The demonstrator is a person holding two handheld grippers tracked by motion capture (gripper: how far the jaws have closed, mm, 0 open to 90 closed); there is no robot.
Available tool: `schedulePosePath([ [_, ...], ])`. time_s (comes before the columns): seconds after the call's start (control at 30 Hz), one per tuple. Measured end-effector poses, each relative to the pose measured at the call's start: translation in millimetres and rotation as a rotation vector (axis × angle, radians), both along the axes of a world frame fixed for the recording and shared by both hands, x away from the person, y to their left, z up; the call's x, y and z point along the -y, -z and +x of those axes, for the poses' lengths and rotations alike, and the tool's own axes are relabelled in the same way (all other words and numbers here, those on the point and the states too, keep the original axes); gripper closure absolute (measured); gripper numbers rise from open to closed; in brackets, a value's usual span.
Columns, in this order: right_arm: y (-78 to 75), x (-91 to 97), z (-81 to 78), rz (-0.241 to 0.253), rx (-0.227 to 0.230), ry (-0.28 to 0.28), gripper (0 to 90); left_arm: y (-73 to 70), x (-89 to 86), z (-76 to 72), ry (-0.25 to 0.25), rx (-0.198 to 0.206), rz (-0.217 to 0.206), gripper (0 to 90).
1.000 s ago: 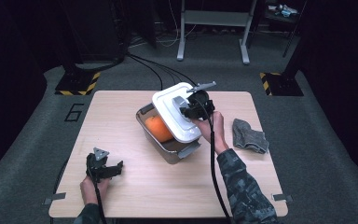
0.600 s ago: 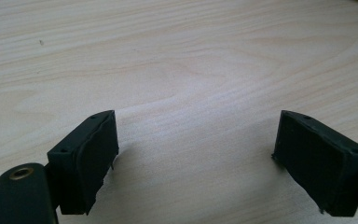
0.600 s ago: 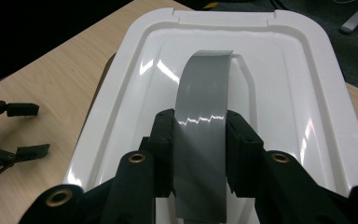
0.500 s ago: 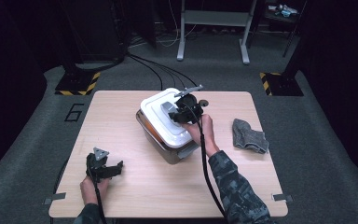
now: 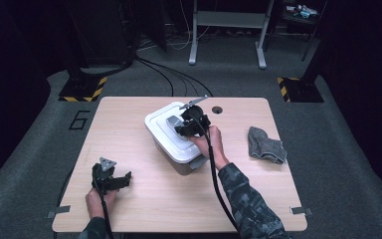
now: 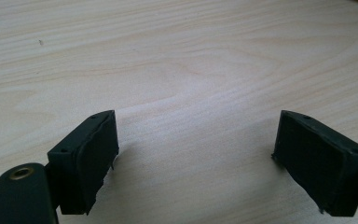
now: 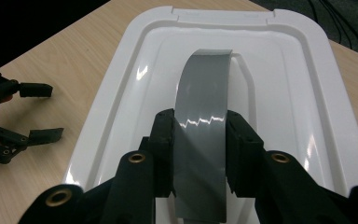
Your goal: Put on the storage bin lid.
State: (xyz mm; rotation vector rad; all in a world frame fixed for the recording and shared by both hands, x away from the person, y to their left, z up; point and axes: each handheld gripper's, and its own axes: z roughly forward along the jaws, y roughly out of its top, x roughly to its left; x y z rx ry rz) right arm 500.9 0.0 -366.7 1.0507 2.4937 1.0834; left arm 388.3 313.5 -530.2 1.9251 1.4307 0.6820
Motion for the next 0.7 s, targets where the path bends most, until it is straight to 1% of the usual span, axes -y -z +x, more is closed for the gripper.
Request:
schedulePosePath([
  [0.07, 2.7, -1.2, -0.1, 0.000, -0.014, 0.001, 67.1, 0.0, 0.1, -0.2, -0.001, -0.001, -0.001, 13.6],
  [0.13, 4.7, -2.4, -1.2, -0.005, 0.003, -0.002, 67.1, 0.0, 0.1, 0.0, 0.000, 0.000, 0.000, 13.5],
  [0.27, 5.3, -2.1, -1.9, -0.010, 0.007, -0.002, 66.1, 0.0, -0.1, 0.0, 0.000, -0.001, 0.000, 13.5],
  [0.33, 4.6, -0.5, -1.9, -0.008, 0.004, 0.007, 54.3, -0.3, -0.3, -0.2, 0.003, -0.005, 0.004, 13.6],
  [0.37, 3.7, 0.2, -2.4, -0.012, 0.004, 0.013, 50.0, 0.0, 0.1, -0.1, -0.001, -0.001, -0.002, 13.5],
  [0.47, -1.0, 3.7, -4.7, -0.010, 0.033, 0.017, 35.9, -0.1, 0.0, 0.0, 0.000, -0.002, 0.000, 13.5],
  [0.5, -3.0, 4.9, -5.8, -0.007, 0.043, 0.018, 32.1, -0.8, -0.5, -0.3, 0.006, -0.012, 0.003, 13.5],
  [0.6, -9.2, 9.7, -9.8, -0.002, 0.065, 0.022, 21.6, -0.5, -0.2, -0.2, 0.002, -0.008, 0.000, 13.6],
  [0.67, -13.0, 12.8, -13.2, 0.005, 0.062, 0.033, 17.8, -0.6, -0.2, -0.2, 0.003, -0.009, 0.001, 13.5],
  [0.7, -15.4, 16.2, -14.3, -0.003, 0.076, 0.024, 15.4, -0.5, -0.3, -0.2, 0.003, -0.008, 0.000, 13.6],
])
